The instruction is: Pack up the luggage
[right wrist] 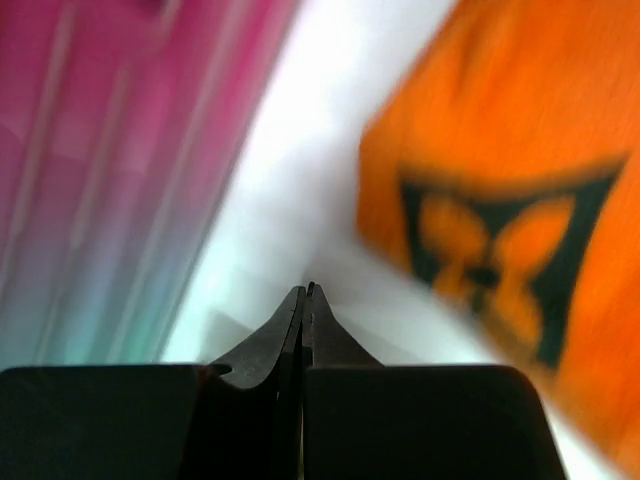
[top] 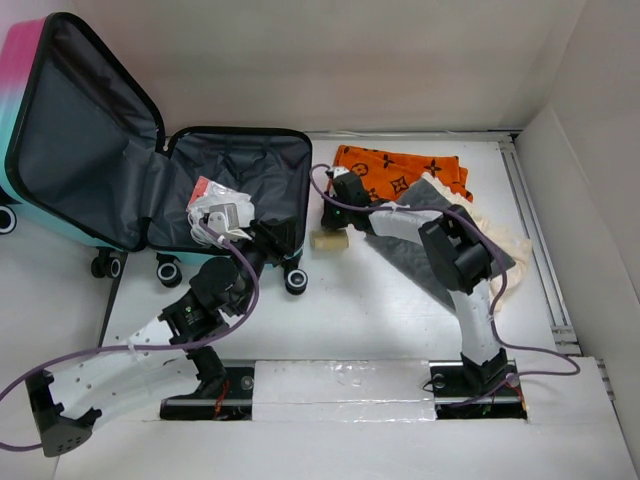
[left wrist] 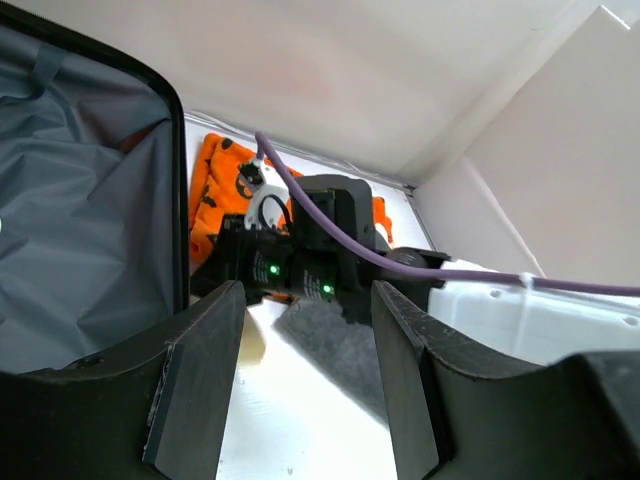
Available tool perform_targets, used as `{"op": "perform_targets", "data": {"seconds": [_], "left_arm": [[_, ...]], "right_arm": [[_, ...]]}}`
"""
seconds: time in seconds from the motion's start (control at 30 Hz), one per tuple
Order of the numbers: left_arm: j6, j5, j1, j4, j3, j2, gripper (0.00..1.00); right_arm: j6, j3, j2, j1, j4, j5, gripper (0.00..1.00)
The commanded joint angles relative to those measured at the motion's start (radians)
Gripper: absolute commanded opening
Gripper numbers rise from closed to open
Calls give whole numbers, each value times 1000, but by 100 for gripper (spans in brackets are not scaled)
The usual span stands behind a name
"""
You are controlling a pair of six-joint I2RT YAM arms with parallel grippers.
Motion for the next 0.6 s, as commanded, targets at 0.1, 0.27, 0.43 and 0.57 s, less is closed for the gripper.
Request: {"op": "perform_targets", "data": {"seconds": [0.1,0.27,0.43,0.57], "left_arm": [[5,6,0,41,-4,16,49],[5,15,0,53,-14,7,49],[5,15,0,41,-14,7,49],[5,24,0,41,-3,16,49]], "right_arm": [[5,-153,-176,26,22,91,0],[42,-303,-318,35,22,102,0],[22,-414,-535,35,7,111,11],[-119,-442,-611,44,-7,9,66]]}}
